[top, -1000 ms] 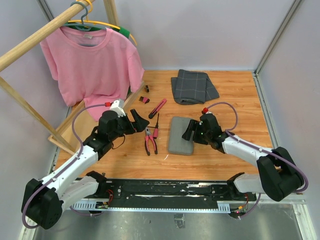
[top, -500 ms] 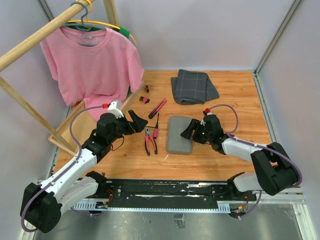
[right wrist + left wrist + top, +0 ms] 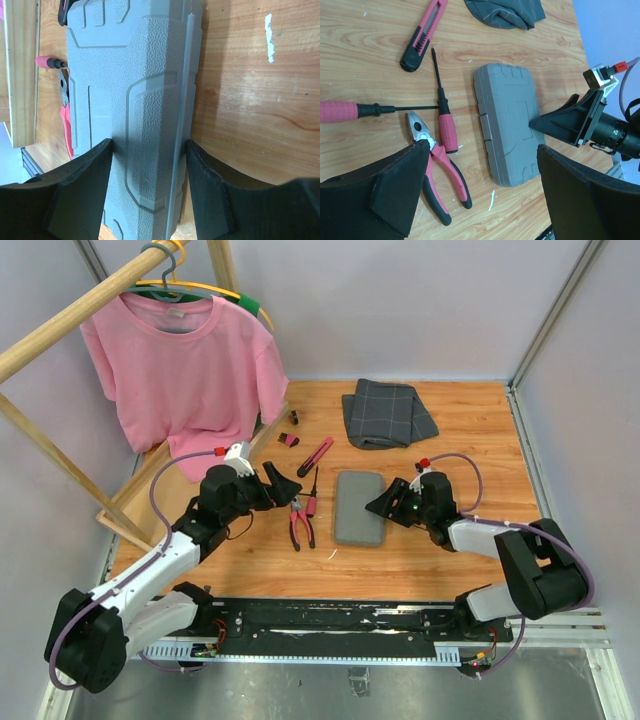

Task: Sort the tools into containers
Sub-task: Open the storage box at the center of the board.

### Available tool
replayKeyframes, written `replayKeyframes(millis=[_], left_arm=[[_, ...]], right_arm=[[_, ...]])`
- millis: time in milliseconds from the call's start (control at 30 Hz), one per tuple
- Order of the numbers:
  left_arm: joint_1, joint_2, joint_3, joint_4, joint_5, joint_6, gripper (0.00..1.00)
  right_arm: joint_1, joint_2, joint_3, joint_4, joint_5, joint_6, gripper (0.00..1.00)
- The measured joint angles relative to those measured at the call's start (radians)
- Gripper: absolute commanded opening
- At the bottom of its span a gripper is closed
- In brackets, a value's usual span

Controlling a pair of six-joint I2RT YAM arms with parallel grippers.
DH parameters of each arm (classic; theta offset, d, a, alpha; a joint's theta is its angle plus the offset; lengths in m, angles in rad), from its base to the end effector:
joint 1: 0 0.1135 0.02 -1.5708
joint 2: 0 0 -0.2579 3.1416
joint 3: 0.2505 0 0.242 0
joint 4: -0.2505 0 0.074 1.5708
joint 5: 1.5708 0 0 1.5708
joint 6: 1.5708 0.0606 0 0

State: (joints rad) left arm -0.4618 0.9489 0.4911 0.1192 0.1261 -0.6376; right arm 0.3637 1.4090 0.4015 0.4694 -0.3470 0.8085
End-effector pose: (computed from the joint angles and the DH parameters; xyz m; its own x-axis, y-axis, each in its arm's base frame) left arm 0.2053 -0.1107 0.2288 -0.5653 -0.3783 -0.7330 0.2635 0.7593 -0.5950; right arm 0.2421 0.1142 0.1347 -0.7701 0.4346 -0.4669 -0.0731 0.6671 0.7414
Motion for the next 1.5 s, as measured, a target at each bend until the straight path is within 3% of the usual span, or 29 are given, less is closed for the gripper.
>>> replayKeyframes(millis=[467, 733, 967, 1500], left_arm=[[-0.008, 0.175, -0.014, 0.141, 0.092, -0.090, 0.89], [-0.096, 0.295, -0.006, 0.203, 0.056, -0.151, 0.89], [-0.163, 0.431, 0.052, 0.256, 0.004, -0.203, 0.90], [-0.249, 0.673, 0.142, 0.426, 0.027, -0.288, 0.91]], right_arm=[[-0.123, 0.077, -0.054, 0.182, -0.160, 0.014, 0.47], [-0.173, 0.158, -0.065, 0.305, -0.250, 0.047, 0.46], [-0.179, 0.173, -0.069, 0.331, -0.264, 0.052, 0.46], [-0.201, 0.173, -0.071, 0.330, -0.282, 0.052, 0.45]])
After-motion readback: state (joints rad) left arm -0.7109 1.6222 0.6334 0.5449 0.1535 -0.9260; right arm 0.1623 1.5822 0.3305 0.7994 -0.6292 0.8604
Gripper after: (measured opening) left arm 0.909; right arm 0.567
